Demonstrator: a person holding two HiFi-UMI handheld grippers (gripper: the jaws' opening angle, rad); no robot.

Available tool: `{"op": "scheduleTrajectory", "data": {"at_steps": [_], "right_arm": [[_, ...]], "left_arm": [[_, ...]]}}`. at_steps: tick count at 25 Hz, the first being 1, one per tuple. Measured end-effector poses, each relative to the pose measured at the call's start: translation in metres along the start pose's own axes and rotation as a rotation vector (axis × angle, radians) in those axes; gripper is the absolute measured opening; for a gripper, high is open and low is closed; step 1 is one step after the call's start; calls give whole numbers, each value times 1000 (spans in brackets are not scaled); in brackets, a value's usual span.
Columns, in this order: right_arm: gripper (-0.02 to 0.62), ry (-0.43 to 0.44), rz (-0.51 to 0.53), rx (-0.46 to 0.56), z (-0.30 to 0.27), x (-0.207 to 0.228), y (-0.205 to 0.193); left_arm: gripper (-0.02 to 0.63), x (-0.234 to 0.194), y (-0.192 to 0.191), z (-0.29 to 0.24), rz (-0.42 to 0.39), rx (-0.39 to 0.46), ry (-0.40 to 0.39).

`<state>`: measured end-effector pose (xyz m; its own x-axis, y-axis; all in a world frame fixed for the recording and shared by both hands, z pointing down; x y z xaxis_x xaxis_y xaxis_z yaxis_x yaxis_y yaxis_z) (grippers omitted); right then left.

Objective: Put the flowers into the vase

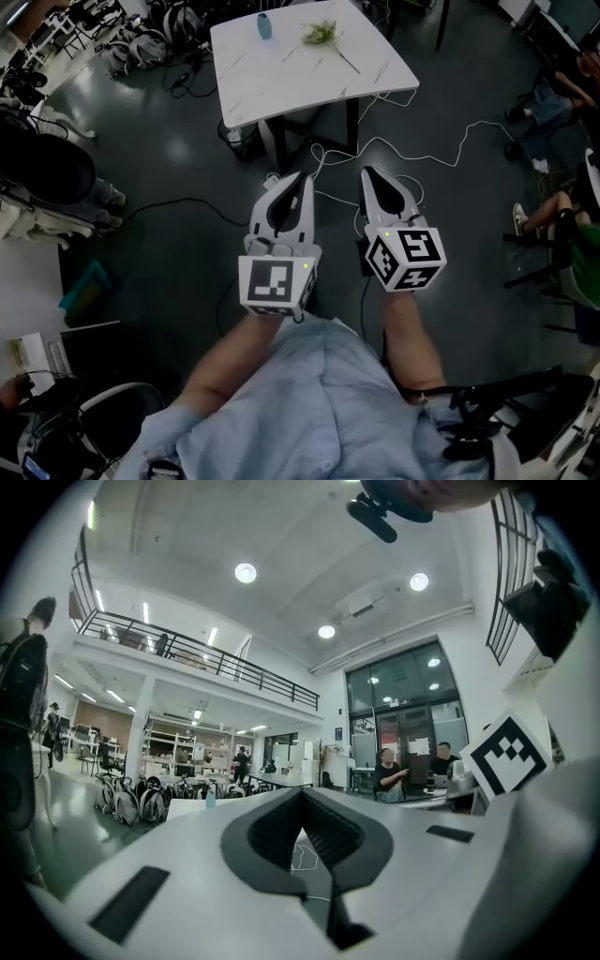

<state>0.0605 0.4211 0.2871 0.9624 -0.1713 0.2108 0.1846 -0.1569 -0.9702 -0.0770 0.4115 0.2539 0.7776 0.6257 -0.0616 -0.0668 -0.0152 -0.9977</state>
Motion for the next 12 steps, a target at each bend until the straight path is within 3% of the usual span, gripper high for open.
{"op": "scheduleTrajectory", "data": {"at_steps": [12], "right_arm": [[2, -12, 11, 8, -116, 30, 32]], "left_arm": [[5, -64, 3, -114, 24, 2, -50]]}}
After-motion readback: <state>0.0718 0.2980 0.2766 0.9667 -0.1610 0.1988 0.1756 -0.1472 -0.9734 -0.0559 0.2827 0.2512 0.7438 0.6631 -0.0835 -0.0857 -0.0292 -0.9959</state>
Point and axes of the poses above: the fingertips, and each gripper's own axes: z backward along the fingers, x to its right, y out of its top, the point moved 4 cm from there along z, backward along the fingers, and after that the axes turned 1 degree about x, right-handed, at the moved point
